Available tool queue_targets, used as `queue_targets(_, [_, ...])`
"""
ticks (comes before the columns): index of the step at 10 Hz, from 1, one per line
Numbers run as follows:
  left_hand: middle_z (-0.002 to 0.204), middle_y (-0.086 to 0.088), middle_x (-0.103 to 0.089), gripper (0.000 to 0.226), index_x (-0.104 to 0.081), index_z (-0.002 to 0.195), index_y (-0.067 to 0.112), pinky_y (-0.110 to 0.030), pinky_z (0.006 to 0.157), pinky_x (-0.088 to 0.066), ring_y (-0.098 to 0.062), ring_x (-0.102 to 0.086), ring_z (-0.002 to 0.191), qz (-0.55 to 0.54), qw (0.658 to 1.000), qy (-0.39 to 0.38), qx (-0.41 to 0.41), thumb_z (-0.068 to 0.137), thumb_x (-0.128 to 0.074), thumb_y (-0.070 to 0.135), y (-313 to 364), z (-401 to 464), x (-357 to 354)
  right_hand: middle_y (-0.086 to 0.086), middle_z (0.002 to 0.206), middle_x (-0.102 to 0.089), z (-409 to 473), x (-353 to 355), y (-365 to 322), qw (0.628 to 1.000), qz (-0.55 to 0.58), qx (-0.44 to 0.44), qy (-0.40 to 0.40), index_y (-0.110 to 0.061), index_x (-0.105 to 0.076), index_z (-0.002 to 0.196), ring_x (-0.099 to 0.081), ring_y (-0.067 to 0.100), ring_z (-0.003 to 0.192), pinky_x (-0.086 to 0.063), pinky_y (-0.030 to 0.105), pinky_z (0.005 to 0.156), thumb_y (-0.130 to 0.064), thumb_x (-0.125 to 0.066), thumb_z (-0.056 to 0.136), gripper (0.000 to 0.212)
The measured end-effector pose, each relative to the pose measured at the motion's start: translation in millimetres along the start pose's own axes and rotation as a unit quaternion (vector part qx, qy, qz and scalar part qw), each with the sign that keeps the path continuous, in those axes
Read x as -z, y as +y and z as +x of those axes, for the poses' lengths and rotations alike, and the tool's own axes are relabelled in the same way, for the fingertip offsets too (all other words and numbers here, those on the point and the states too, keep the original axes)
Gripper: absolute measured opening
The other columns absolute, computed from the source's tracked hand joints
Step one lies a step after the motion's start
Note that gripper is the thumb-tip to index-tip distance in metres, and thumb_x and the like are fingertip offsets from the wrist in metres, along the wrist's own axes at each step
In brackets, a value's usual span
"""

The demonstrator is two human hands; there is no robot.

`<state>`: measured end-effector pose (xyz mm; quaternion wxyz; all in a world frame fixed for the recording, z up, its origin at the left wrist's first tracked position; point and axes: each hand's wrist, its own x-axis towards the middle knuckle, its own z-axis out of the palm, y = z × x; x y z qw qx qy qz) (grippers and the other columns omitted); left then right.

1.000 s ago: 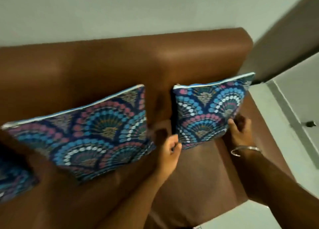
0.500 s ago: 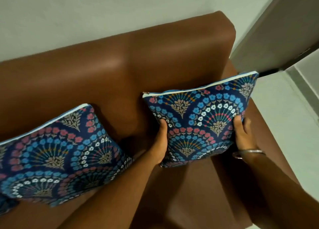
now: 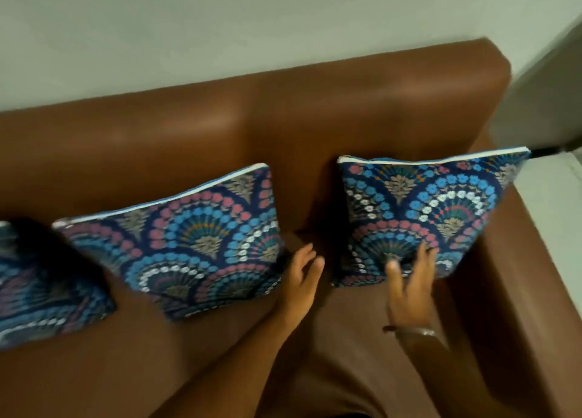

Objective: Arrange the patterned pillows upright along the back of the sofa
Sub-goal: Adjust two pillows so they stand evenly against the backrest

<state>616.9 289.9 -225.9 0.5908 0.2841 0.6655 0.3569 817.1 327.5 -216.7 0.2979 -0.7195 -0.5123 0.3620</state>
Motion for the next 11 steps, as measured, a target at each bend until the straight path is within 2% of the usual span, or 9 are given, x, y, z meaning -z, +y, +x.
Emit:
queue_targets(1, [0.102, -0.003, -0.072, 0.056, -0.066, 0.102, 0.026, -0.011, 0.073, -0.047, 0.01, -0.065, 0.083, 0.055, 0.99, 0.128, 0.033, 0.079, -0.054, 0.075, -45.0, -68.1, 105.8, -0.006, 0.163, -0.013, -75.9, -69.4, -41.2, 0.982, 0.038, 0.048, -0.177, -0.03, -0.02, 0.152, -0.013, 0.006, 0.147, -0.019, 0.032, 0.117, -0.086, -0.037, 0.074, 0.096])
queue_targets(2, [0.096, -0.01, -0.067, 0.088, -0.067, 0.11, 0.009, -0.035, 0.078, -0.046, -0.022, -0.065, 0.092, 0.036, 0.943, 0.326, 0.051, 0.072, -0.047, 0.086, -59.6, -101.5, 207.0, -0.004, 0.163, -0.024, -83.2, -123.2, -69.2, 0.968, 0.086, -0.049, -0.229, -0.034, -0.018, 0.153, -0.028, 0.019, 0.146, -0.031, 0.046, 0.116, -0.089, -0.043, 0.067, 0.105])
queue_targets(3, [0.147, -0.003, -0.053, 0.081, -0.043, 0.147, 0.026, -0.05, 0.111, -0.041, -0.025, -0.051, 0.133, -0.062, 0.947, 0.316, 0.017, 0.083, -0.042, 0.076, -42.5, -79.8, 276.8, 0.006, 0.16, -0.032, -52.7, -157.7, -91.5, 0.961, 0.093, -0.154, -0.21, -0.031, -0.018, 0.154, -0.037, 0.032, 0.141, -0.033, 0.044, 0.111, -0.085, -0.039, 0.075, 0.098])
queue_targets(4, [0.135, 0.014, -0.057, 0.057, -0.044, 0.138, 0.036, -0.046, 0.111, -0.039, -0.005, -0.056, 0.119, -0.129, 0.975, 0.178, -0.024, 0.093, -0.03, 0.067, -6.2, -52.8, 296.1, 0.004, 0.154, -0.036, -38.5, -172.9, -107.1, 0.956, 0.137, -0.131, -0.224, -0.016, -0.026, 0.153, -0.036, 0.023, 0.14, -0.03, 0.028, 0.104, -0.046, -0.031, 0.102, 0.059])
queue_targets(5, [0.153, 0.005, -0.046, 0.076, -0.031, 0.148, 0.039, -0.056, 0.111, -0.04, -0.02, -0.049, 0.136, -0.159, 0.975, 0.152, -0.014, 0.081, -0.034, 0.076, 11.6, -43.6, 291.3, 0.0, 0.142, -0.046, -42.3, -174.6, -110.5, 0.963, 0.127, -0.114, -0.209, -0.014, -0.036, 0.148, -0.044, 0.018, 0.13, -0.038, 0.023, 0.098, -0.048, -0.029, 0.102, 0.058])
queue_targets(6, [0.159, 0.005, -0.039, 0.089, -0.027, 0.151, 0.039, -0.057, 0.117, -0.033, -0.022, -0.041, 0.143, -0.169, 0.969, 0.174, -0.036, 0.076, -0.043, 0.082, 8.9, -44.9, 286.6, 0.001, 0.148, -0.048, -45.2, -174.1, -98.7, 0.965, 0.106, -0.154, -0.183, -0.028, -0.043, 0.143, -0.046, 0.026, 0.135, -0.034, 0.044, 0.114, -0.084, -0.03, 0.077, 0.088])
queue_targets(8, [0.145, 0.008, -0.051, 0.074, -0.032, 0.147, 0.033, -0.047, 0.111, -0.044, -0.013, -0.053, 0.131, -0.174, 0.962, 0.201, -0.059, 0.083, -0.042, 0.069, 7.3, -38.4, 281.7, 0.01, 0.145, -0.049, -46.0, -177.8, -105.9, 0.974, 0.095, -0.112, -0.174, -0.015, -0.039, 0.145, -0.046, 0.017, 0.121, -0.034, 0.031, 0.098, -0.064, -0.027, 0.095, 0.071])
queue_targets(10, [0.131, 0.011, -0.053, 0.08, -0.033, 0.144, 0.019, -0.01, 0.084, -0.051, 0.013, -0.058, 0.104, -0.13, 0.966, 0.212, -0.073, 0.079, -0.038, 0.065, 28.6, -54.9, 279.3, 0.013, 0.15, -0.044, -51.0, -162.9, -131.1, 0.976, 0.071, -0.101, -0.178, -0.014, -0.029, 0.151, -0.043, 0.033, 0.136, -0.032, 0.03, 0.096, -0.044, -0.032, 0.103, 0.056])
queue_targets(11, [0.133, 0.0, -0.058, 0.068, -0.041, 0.142, 0.011, -0.015, 0.09, -0.052, -0.003, -0.059, 0.122, -0.038, 0.965, 0.251, -0.057, 0.092, -0.051, 0.055, 32.4, -95.3, 271.7, 0.006, 0.145, -0.044, -76.5, -115.5, -182.1, 0.987, 0.045, 0.04, -0.147, -0.012, -0.027, 0.152, -0.041, 0.022, 0.135, -0.034, 0.034, 0.106, -0.046, -0.055, 0.092, 0.074])
